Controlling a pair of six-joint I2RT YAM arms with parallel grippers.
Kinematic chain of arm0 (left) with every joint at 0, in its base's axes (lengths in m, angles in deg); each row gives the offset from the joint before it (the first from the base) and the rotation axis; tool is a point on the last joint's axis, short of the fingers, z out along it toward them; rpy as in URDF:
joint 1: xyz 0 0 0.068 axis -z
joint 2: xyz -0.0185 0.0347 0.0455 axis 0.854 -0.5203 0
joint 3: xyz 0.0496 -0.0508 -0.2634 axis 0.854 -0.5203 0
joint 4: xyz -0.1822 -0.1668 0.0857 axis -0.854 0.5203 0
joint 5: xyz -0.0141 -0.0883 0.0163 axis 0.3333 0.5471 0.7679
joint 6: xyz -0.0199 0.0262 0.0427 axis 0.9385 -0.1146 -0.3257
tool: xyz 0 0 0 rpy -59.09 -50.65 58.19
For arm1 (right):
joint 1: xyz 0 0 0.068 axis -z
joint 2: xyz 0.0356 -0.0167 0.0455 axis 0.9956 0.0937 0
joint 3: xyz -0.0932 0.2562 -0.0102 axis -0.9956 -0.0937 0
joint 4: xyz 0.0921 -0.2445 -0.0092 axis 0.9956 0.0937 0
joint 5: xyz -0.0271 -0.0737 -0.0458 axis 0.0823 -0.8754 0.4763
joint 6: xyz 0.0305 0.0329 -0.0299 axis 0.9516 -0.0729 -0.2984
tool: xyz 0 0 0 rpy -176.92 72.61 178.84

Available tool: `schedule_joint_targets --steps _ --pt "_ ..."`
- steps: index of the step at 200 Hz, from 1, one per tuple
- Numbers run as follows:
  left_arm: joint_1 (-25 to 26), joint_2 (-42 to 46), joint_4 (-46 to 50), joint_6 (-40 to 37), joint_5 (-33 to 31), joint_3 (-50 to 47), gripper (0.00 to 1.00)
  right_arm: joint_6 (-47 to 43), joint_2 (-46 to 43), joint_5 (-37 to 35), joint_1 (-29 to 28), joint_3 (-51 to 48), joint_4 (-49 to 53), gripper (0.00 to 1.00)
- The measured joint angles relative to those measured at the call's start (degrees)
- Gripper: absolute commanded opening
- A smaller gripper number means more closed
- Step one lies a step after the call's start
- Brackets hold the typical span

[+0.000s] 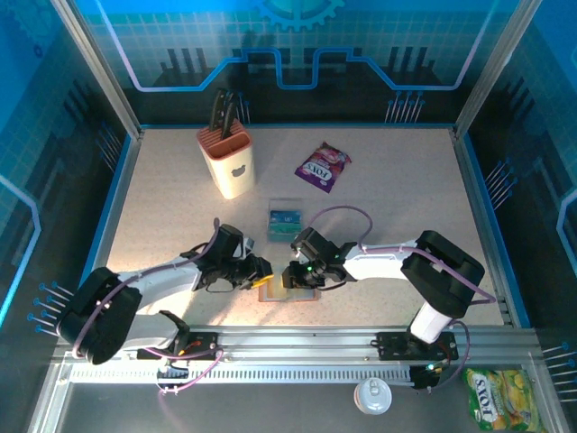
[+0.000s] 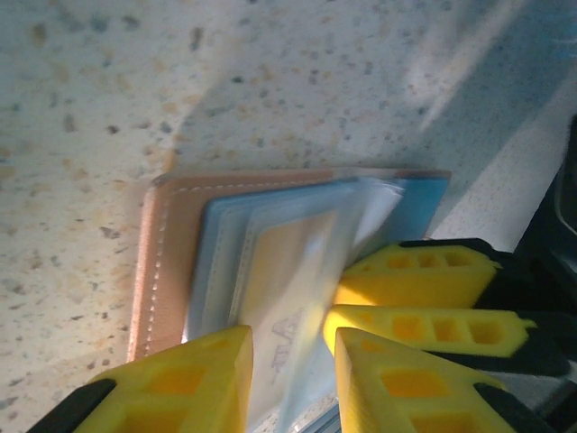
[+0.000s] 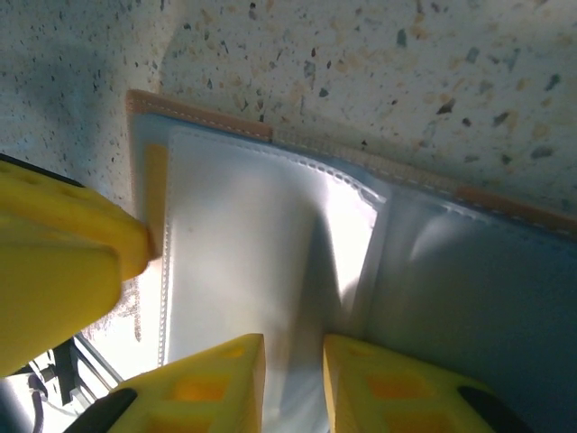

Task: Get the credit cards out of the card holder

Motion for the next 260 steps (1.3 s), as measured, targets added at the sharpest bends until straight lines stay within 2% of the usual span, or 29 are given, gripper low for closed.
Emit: schedule_joint_targets --steps 49,165,260 --pt "0.00 -2.54 -4.44 1.60 1.03 -0.59 0.29 0.02 -0.07 0.68 0.28 -0.57 -1.07 0.25" --pt "1.92 -3.82 -7.50 4.00 1.46 -0.52 0.22 0.26 -0.85 0.68 0.28 -1.75 -2.62 0.25" --pt "3.56 -1.46 -4.76 4.33 1.44 2.89 0.21 -0.20 -11.39 -2.27 1.68 -2.40 1.57 0.29"
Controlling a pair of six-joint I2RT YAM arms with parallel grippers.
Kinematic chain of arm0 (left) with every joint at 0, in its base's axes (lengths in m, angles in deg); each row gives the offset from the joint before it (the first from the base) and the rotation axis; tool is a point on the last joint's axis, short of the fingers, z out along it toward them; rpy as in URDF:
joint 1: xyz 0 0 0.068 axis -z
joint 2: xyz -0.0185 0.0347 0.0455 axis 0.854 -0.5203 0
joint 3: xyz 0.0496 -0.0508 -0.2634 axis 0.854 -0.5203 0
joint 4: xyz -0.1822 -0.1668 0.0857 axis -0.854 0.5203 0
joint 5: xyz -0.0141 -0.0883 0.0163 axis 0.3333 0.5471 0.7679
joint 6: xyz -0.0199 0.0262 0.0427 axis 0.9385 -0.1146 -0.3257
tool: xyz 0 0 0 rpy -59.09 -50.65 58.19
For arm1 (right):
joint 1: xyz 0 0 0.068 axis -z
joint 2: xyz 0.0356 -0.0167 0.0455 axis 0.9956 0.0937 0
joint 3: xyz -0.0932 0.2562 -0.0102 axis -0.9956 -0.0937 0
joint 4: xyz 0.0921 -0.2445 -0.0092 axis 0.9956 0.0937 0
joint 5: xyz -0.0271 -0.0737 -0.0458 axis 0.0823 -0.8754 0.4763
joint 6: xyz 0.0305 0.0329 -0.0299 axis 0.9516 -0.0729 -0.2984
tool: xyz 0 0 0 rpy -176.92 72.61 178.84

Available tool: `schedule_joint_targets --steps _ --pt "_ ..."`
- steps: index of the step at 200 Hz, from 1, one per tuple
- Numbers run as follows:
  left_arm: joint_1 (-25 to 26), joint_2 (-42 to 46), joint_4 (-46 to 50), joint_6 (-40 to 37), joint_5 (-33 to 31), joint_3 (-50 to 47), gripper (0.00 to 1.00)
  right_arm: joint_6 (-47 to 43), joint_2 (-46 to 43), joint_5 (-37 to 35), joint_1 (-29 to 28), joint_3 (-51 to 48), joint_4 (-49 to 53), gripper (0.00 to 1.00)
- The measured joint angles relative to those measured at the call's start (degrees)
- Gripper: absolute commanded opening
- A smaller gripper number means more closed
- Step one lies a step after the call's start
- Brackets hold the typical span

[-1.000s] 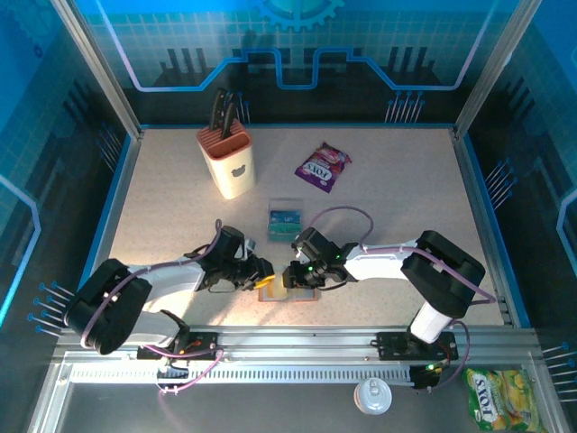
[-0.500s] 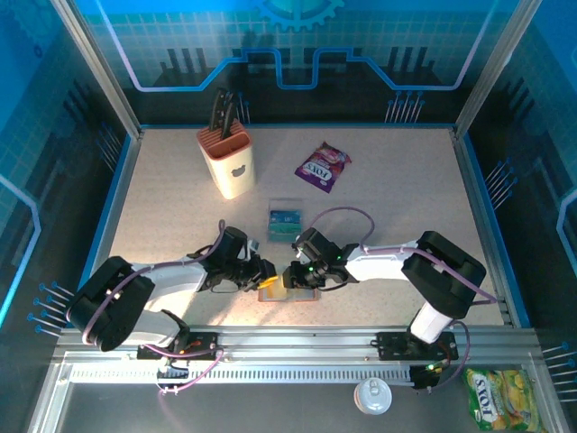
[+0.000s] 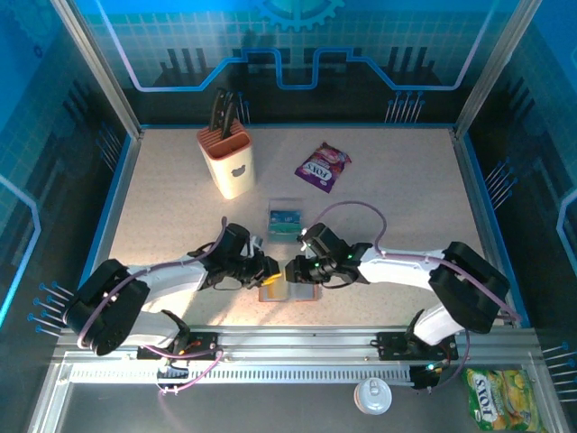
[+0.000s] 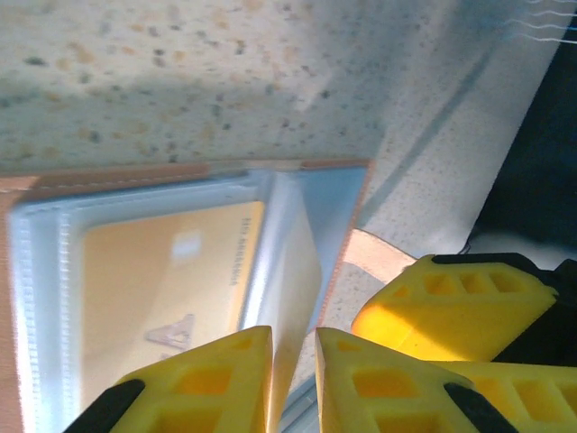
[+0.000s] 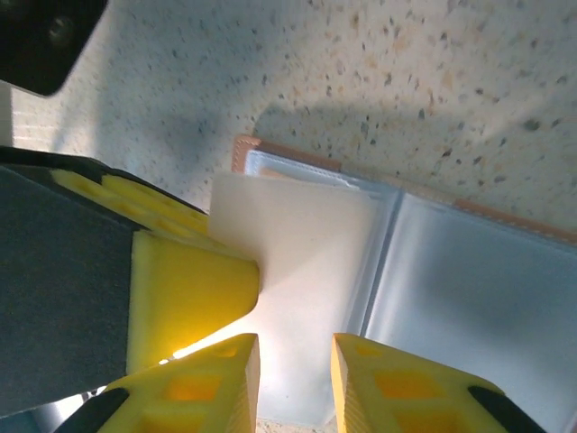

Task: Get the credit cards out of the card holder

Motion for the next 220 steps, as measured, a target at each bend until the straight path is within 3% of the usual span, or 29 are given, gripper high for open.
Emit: schedule_joint_targets --steps 57,132,182,220 --pt "2.03 -0.26 1.81 -0.02 -0.20 2.64 0.20 -1.31 -6.54 -1.68 3.15 -1.79 3.85 0.29" --pt "6.21 -8.92 1.01 0.07 -0.22 8.11 0.20 -1.38 -11.50 -2.69 4.48 -5.14 5.99 0.28" --pt "8.24 -14.97 -0.37 0.31 -0.17 13.22 0.32 -1.55 -14.14 -3.45 5.35 -5.90 7.82 0.28" --pt "8.24 -16.74 0.26 -0.11 -0.17 15.23 0.33 -1.51 -15.69 -4.46 5.51 -6.62 8.37 0.28"
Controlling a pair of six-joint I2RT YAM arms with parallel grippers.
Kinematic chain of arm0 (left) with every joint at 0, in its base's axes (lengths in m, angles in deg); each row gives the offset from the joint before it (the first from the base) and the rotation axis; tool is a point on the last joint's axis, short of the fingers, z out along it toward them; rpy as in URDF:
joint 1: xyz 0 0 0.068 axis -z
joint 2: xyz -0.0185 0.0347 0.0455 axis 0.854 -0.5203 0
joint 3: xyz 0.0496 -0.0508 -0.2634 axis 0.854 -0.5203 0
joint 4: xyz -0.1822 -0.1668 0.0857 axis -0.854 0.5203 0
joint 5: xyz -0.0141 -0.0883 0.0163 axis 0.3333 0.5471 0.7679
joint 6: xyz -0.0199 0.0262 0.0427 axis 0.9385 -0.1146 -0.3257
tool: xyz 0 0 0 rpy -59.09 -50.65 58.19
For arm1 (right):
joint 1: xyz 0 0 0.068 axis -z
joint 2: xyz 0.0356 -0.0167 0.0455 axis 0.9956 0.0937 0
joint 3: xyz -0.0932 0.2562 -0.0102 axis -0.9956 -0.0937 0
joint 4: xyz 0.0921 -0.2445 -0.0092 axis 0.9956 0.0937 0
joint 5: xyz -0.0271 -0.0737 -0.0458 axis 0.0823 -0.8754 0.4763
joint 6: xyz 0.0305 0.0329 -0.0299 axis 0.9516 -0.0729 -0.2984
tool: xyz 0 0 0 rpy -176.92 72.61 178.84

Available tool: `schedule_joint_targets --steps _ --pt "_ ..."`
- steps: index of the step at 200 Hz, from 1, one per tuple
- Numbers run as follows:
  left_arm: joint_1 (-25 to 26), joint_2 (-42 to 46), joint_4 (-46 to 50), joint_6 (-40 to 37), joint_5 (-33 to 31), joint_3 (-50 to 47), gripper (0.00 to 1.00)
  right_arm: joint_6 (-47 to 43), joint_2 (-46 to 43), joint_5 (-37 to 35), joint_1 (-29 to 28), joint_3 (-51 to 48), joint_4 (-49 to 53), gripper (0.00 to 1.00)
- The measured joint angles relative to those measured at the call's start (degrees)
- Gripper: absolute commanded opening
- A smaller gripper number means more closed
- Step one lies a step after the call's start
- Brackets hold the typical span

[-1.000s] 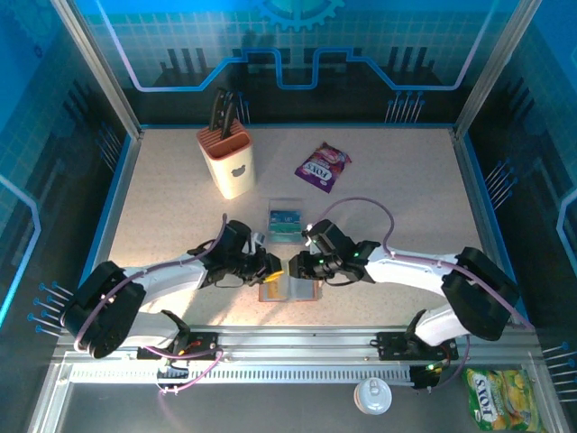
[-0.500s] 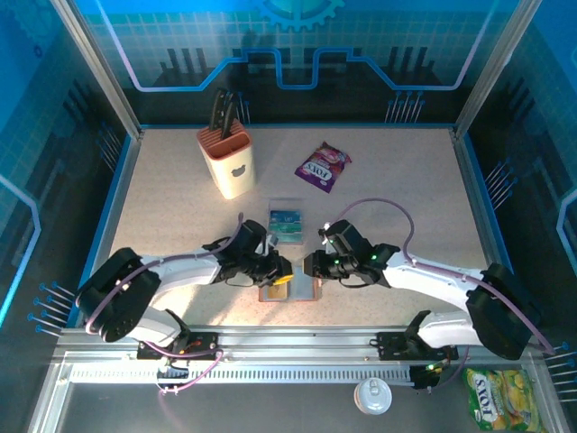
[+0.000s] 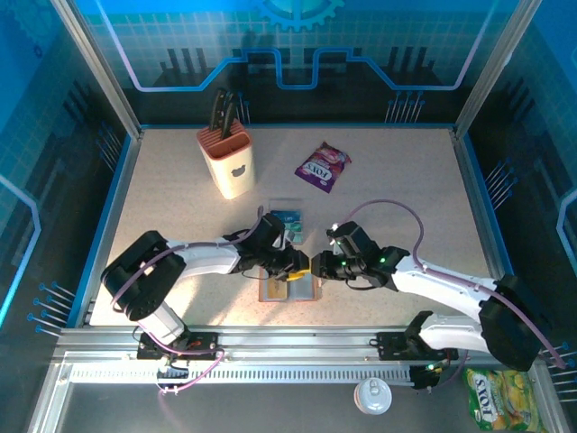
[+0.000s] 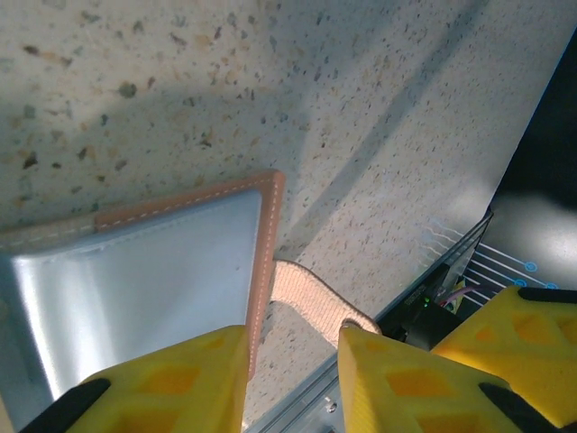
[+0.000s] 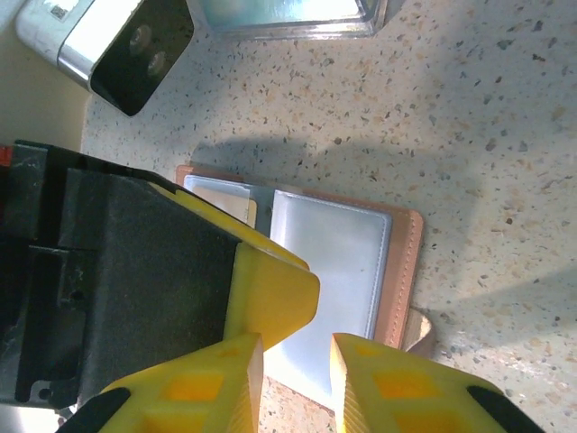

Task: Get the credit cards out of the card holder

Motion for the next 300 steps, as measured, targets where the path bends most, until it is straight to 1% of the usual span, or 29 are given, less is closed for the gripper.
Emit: schedule_joint_targets --steps 55,91,163,198,221,236,248,276,300 --pt "-0.66 -0.68 1.46 -0.55 0.02 1.62 0.33 0.24 -0.55 -0.57 0.31 -0.02 0.37 0.28" --pt "-3.69 1.88 1.38 -1.60 0.00 1.33 0.33 0.42 1.62 0.96 -0.09 0.20 0.37 0.28" --pt "-10.29 12.52 2.29 -3.15 0.00 -7.87 0.32 0.63 13.11 2.08 -4.15 8.22 -1.36 0.28" --pt "-11.34 17.51 4.63 -3.56 -0.09 -12.02 0.31 1.60 20.33 3.58 -6.67 12.00 -4.68 0.28" --pt "-11.76 21.03 6.05 -3.50 -1.84 -14.67 0.31 1.90 24.02 5.07 -7.58 13.81 -5.55 0.28" --pt "-11.76 22.51 6.29 -3.50 -2.45 -16.02 0.26 1.95 25.22 5.92 -8.09 14.23 -5.86 0.28" --pt "-11.76 22.99 6.25 -3.34 -2.56 -16.59 0.23 1.95 25.64 6.32 -8.37 14.27 -5.99 0.28" --pt "-11.76 22.53 6.14 -3.37 -2.54 -17.25 0.14 2.08 25.77 6.32 -8.39 14.27 -6.36 0.28" --pt "-11.76 21.18 6.10 -3.50 -2.56 -17.25 0.08 2.60 25.77 6.29 -8.39 14.05 -7.21 0.28"
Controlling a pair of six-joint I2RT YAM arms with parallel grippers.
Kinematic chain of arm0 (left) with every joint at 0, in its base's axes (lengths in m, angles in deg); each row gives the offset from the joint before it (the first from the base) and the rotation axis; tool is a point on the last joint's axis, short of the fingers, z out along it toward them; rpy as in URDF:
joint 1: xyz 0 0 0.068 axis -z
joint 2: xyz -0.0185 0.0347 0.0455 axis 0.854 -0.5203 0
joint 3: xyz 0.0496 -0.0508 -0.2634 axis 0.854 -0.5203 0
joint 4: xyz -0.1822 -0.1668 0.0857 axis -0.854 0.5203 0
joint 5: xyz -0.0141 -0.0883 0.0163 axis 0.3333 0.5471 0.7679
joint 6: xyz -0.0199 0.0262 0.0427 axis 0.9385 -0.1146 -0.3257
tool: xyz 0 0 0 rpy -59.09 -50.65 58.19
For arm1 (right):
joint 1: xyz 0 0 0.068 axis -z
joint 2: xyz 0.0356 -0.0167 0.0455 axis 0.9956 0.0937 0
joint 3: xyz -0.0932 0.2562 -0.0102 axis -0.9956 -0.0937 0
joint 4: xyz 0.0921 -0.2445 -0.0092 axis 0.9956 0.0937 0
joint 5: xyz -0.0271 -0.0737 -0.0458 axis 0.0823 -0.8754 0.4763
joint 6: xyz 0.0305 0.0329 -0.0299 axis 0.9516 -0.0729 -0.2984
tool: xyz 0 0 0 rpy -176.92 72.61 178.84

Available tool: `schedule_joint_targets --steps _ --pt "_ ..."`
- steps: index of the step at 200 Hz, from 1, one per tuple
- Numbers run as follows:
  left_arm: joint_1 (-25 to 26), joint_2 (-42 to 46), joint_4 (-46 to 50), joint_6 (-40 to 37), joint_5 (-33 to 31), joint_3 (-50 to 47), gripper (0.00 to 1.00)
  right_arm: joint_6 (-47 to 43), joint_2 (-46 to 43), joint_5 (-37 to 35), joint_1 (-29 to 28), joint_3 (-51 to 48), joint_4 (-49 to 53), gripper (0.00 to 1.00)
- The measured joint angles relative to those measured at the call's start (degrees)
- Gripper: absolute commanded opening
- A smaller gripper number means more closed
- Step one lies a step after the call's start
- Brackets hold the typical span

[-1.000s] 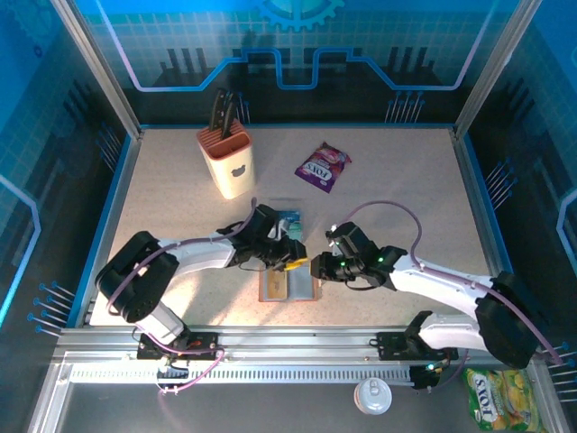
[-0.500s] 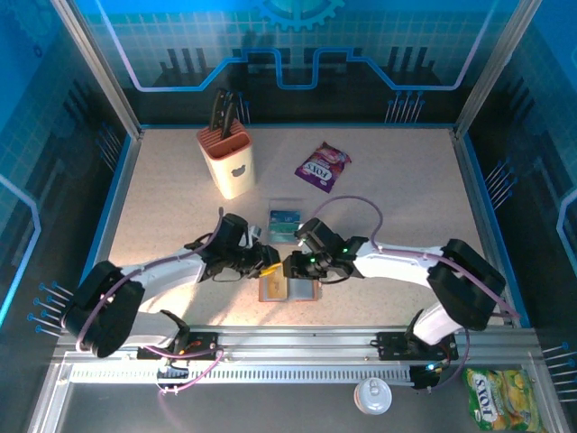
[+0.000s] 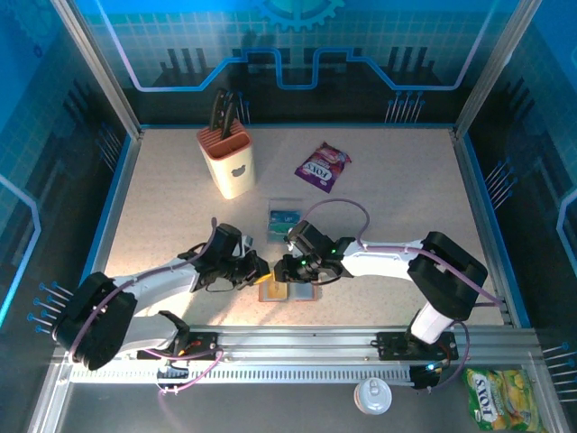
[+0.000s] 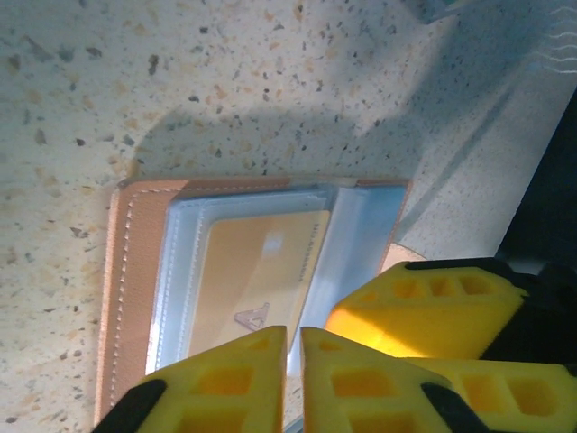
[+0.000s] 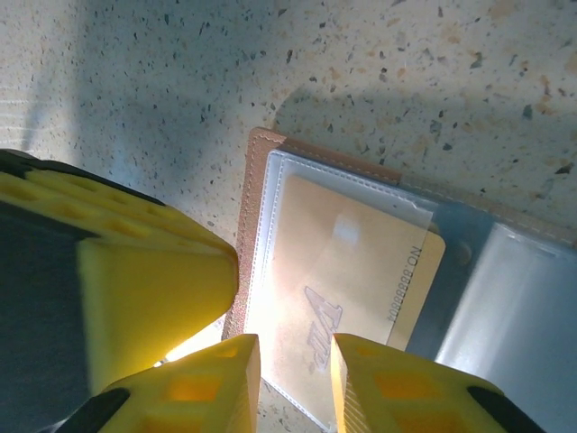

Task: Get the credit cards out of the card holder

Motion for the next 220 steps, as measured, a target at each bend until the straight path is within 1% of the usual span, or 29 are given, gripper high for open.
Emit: schedule_joint_targets --steps 33,92,146,220 --pt "0.00 -1.44 0.39 -1.18 -0.09 0.02 0.05 0.63 0.00 -0.02 0.00 -0.33 -0.68 0.29" --pt "0.00 -1.64 1.97 -2.64 -1.01 0.00 0.05 0.83 0.00 -0.09 0.00 -0.92 -0.68 0.34" --pt "0.00 -3.91 1.46 -2.93 -0.85 -0.63 0.05 1.09 0.00 -0.22 0.00 -1.18 -0.63 0.39" --pt "0.00 -3.91 1.46 -4.04 -0.92 -0.68 0.05 1.27 0.85 -0.17 0.00 -1.60 -0.70 0.39"
